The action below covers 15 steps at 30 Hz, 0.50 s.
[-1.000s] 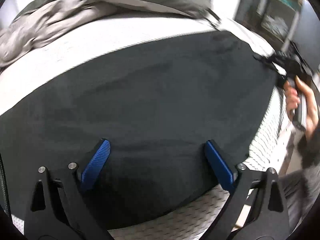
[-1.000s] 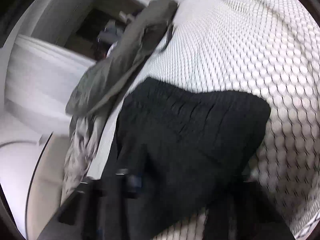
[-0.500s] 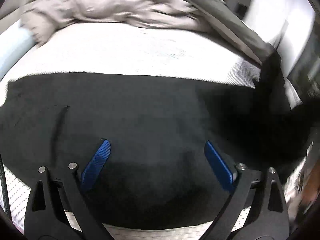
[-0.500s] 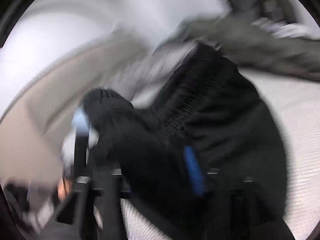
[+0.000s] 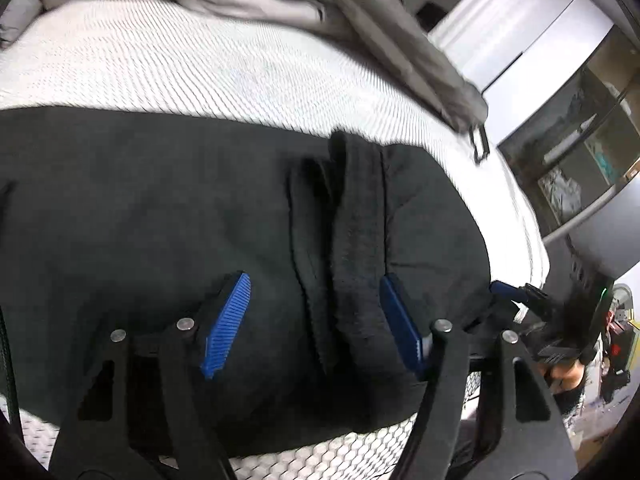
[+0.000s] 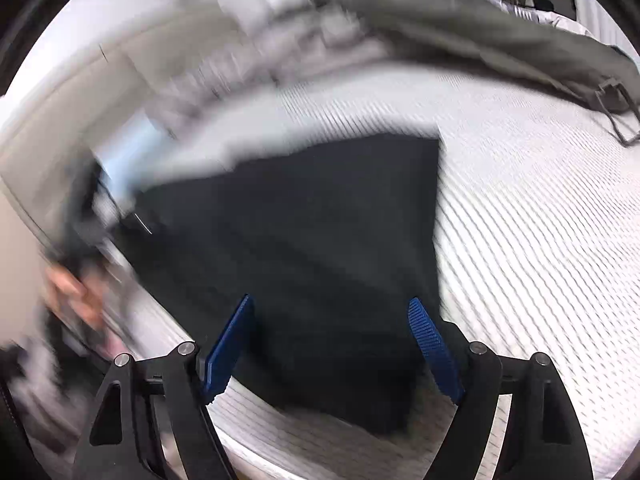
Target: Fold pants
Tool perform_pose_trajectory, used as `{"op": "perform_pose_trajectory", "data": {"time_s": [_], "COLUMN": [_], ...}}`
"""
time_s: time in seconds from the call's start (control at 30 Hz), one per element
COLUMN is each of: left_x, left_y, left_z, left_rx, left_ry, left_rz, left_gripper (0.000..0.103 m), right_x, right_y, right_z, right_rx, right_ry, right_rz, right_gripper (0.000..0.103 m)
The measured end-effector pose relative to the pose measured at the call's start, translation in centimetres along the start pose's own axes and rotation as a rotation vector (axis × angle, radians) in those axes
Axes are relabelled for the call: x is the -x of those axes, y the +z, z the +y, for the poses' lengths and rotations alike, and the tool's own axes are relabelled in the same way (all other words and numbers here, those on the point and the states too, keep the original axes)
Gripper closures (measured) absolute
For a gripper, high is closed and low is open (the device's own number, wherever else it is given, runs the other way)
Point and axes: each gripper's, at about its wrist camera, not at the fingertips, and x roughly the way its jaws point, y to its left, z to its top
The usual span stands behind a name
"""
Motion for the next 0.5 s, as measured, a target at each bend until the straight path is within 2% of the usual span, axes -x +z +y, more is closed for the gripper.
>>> {"op": "perform_pose_trajectory", "data": {"time_s": [0.03, 0.07, 0.17, 0.23, 0.33, 0.43, 0.5], "left_x": [-0.5, -0.6, -0.2, -0.4, -0.3, -0.4, -0.6], "left_y": [-0.2, -0.3, -1.1, -0.9, -0.6, 0.0, 0.1], "left_z": [-0.3, -0.4, -1.0, -1.0, -0.3, 0.2, 0.2], "left_rx": [-0.008, -0.018, -0.051, -0.05, -0.009, 0.0, 0.007], "left_ry": [0.028, 0.041, 0.055, 0.049, 0.031, 0.032, 0.038], "left_rz": [0.016, 0.016, 0.012, 0.016, 0.011, 0.003, 0.007], "left_gripper": [0.038, 0.038, 0.038, 0.038, 0.038, 0.038, 0.038], "right_x": [-0.4, -0.6, 0.9, 2.2, 3.8, 4.2, 4.3], "right_y": [-0.9, -1.7, -3.4, -3.9, -4.1, -2.9, -3.0], "right_z": [0.2, 0.8, 0.9, 0.2, -1.6, -2.3, -2.5], "right_rx": [0.065, 0.116, 0.174, 0.163, 0.074, -0.007, 0.015], "right_ry": [-0.08, -0.099, -0.044, -0.009, 0.037, 0.057, 0.046], "right_rz": [0.042, 0.064, 0.058, 0.033, -0.022, -0.073, -0.079], "right_gripper": [0.022, 0.022, 0.022, 0.022, 0.022, 0.022, 0.022]}}
